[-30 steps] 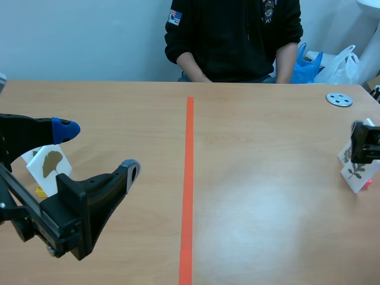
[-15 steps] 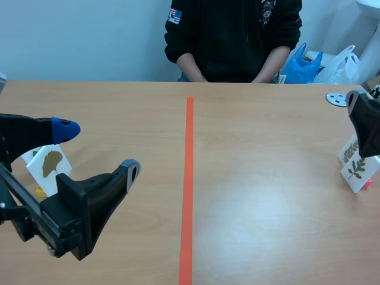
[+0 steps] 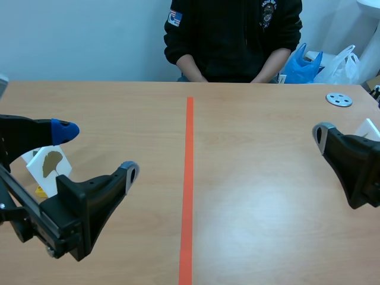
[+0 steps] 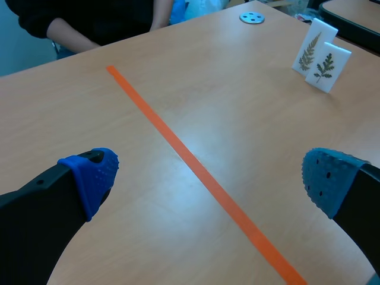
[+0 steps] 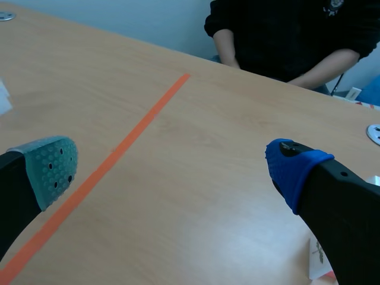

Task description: Sort the leaf by its shape. The table is split by an orange tape line. A compound leaf with several leaflets goes to the left side, a simple leaf with one blade goes to the right side. Return to the home posture when a red brick is placed on the table.

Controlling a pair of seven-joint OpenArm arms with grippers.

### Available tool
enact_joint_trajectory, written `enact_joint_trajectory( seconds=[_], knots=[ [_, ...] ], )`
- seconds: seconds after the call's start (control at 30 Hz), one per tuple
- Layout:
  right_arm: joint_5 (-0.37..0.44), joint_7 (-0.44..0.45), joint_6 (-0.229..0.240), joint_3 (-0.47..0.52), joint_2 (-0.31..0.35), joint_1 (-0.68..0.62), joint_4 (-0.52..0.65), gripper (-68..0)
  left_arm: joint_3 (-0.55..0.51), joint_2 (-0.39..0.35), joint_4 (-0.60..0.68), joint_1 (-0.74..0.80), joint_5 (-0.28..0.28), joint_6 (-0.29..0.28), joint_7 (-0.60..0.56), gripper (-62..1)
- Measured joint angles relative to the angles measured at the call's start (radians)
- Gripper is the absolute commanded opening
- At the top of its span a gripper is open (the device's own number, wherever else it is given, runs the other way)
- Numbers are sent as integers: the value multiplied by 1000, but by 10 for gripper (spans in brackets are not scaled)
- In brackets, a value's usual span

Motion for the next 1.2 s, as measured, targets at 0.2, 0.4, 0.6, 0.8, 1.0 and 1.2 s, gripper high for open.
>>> enact_joint_trajectory(
  seconds=[0.2, 0.4, 0.6, 0.8, 1.0, 1.2],
  knots=[
    [25, 0, 5, 0, -3, -15, 2, 4, -1, -33, 0, 0, 0, 68, 0, 14],
    [24, -1, 19, 0, -3, -15, 2, 4, -1, -32, 0, 0, 0, 75, 0, 14],
    [25, -1, 19, 0, -3, -15, 2, 4, -1, -32, 0, 0, 0, 79, 0, 14],
    [25, -1, 19, 0, -3, -15, 1, 4, -1, -32, 0, 0, 0, 79, 0, 14],
    [25, 0, 19, 0, -3, -15, 1, 4, -1, -32, 0, 0, 0, 79, 0, 14],
    [25, 0, 19, 0, -3, -15, 1, 4, -1, -32, 0, 0, 0, 79, 0, 14]
  ],
)
